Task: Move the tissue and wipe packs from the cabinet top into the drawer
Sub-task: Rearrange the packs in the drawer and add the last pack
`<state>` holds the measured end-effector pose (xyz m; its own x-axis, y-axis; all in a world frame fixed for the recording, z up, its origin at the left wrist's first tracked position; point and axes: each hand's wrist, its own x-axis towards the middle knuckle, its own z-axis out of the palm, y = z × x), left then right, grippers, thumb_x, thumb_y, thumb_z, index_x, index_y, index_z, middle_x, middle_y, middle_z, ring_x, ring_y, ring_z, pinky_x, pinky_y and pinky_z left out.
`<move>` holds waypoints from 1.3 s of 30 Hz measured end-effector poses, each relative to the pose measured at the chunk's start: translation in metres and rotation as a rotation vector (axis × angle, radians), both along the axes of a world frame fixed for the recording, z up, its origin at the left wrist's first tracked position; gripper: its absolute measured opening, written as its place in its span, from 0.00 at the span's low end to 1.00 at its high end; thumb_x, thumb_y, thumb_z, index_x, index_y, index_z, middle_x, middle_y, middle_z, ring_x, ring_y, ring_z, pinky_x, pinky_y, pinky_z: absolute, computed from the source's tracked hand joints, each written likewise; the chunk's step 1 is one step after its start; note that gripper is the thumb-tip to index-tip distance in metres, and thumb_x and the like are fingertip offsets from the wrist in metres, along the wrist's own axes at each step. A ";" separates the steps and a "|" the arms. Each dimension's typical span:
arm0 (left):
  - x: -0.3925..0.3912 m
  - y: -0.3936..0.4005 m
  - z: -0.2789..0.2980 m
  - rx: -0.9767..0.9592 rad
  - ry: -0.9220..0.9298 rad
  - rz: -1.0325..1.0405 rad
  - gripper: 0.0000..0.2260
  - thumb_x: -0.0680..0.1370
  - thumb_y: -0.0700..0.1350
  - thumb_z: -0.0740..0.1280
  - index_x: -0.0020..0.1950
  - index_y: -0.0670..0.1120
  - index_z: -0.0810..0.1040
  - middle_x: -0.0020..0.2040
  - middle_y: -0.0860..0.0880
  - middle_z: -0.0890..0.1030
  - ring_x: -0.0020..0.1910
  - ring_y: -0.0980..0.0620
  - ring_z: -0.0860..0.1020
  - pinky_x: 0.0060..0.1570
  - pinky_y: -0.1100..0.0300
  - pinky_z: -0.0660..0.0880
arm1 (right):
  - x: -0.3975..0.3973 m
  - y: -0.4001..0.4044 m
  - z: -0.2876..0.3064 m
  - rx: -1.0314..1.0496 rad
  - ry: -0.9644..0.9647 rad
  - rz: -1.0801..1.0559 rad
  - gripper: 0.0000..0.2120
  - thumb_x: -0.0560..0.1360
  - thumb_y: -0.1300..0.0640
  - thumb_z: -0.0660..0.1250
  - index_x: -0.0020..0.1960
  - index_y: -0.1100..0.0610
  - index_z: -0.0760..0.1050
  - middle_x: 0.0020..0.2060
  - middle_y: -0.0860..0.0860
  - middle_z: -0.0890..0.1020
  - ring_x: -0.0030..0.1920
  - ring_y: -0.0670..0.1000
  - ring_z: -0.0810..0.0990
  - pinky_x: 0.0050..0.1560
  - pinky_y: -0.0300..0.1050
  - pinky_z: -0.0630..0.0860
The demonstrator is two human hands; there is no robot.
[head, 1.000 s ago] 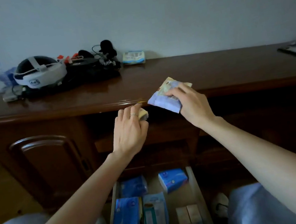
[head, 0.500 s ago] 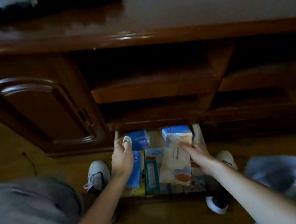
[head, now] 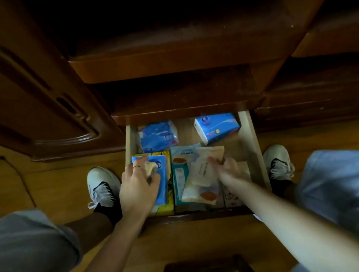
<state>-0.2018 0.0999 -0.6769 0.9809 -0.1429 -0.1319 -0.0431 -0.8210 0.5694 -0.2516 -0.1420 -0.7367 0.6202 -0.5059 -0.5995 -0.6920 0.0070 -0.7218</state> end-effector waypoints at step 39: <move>-0.034 -0.064 -0.043 0.198 -0.022 -0.574 0.18 0.77 0.49 0.68 0.66 0.47 0.76 0.65 0.47 0.74 0.65 0.46 0.71 0.62 0.50 0.71 | 0.042 -0.043 -0.014 -0.766 0.184 1.141 0.05 0.82 0.54 0.61 0.58 0.50 0.72 0.53 0.52 0.80 0.53 0.54 0.80 0.54 0.54 0.79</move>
